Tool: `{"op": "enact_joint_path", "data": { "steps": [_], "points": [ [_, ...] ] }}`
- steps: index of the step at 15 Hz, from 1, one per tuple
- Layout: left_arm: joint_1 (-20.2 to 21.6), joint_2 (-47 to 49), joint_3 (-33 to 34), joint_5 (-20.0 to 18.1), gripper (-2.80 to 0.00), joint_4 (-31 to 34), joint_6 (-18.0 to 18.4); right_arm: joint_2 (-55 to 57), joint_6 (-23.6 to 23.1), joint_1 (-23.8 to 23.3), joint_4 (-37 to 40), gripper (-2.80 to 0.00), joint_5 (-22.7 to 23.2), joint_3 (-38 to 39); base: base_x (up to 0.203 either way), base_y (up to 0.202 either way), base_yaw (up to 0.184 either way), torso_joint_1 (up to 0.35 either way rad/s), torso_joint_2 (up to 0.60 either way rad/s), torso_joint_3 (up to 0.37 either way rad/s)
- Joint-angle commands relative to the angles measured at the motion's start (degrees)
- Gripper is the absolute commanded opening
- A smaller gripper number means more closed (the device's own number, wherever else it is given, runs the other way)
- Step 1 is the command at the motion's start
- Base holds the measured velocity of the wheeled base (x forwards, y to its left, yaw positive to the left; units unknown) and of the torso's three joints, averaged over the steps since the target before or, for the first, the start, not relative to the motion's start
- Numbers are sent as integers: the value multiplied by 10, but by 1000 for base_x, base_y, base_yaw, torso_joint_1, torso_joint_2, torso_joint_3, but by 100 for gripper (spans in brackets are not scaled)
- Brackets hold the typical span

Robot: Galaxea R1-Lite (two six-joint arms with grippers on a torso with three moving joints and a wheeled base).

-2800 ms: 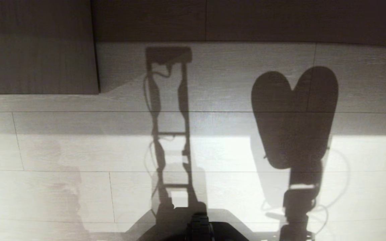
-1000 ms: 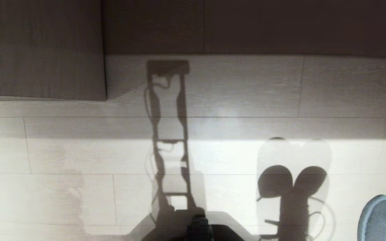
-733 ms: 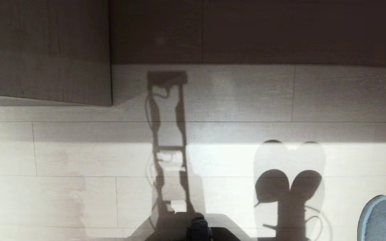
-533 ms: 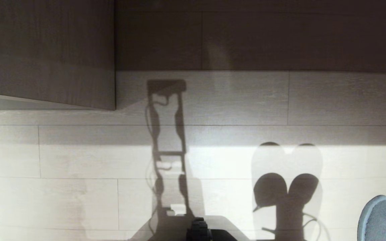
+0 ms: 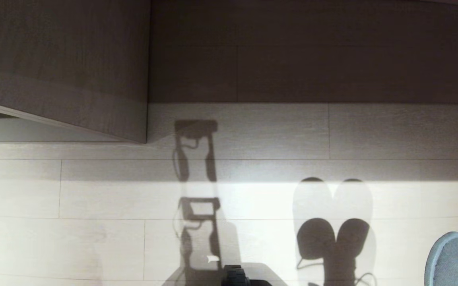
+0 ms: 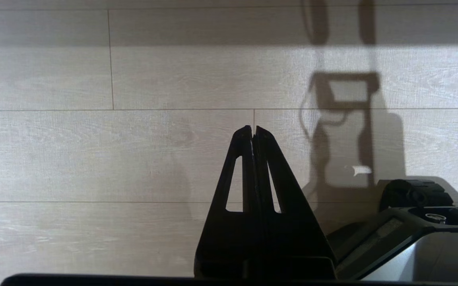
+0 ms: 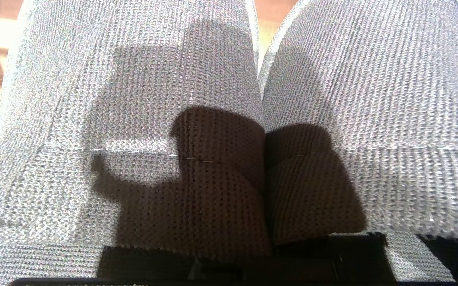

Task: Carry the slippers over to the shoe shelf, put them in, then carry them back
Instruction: Place the slippers into the shoe cabinet

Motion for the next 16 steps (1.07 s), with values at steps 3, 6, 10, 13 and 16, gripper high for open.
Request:
{"op": "enact_joint_path", "data": {
  "steps": [3,6,10,13,16],
  "points": [
    [0,0,0,0,-280,0,0,1,1,0,0,-280,-1,0,0,0,0,-1,2,200],
    [0,0,0,0,-280,0,0,1,1,0,0,-280,-1,0,0,0,0,2,5,198],
    [0,0,0,0,-280,0,0,1,1,0,0,-280,-1,0,0,0,0,2,0,204],
    [0,0,0,0,-280,0,0,1,1,0,-1,-280,-1,0,0,0,0,3,2,199],
    [0,0,0,0,-280,0,0,1,4,0,0,-280,-1,0,0,0,0,1,2,202]
  ]
}}
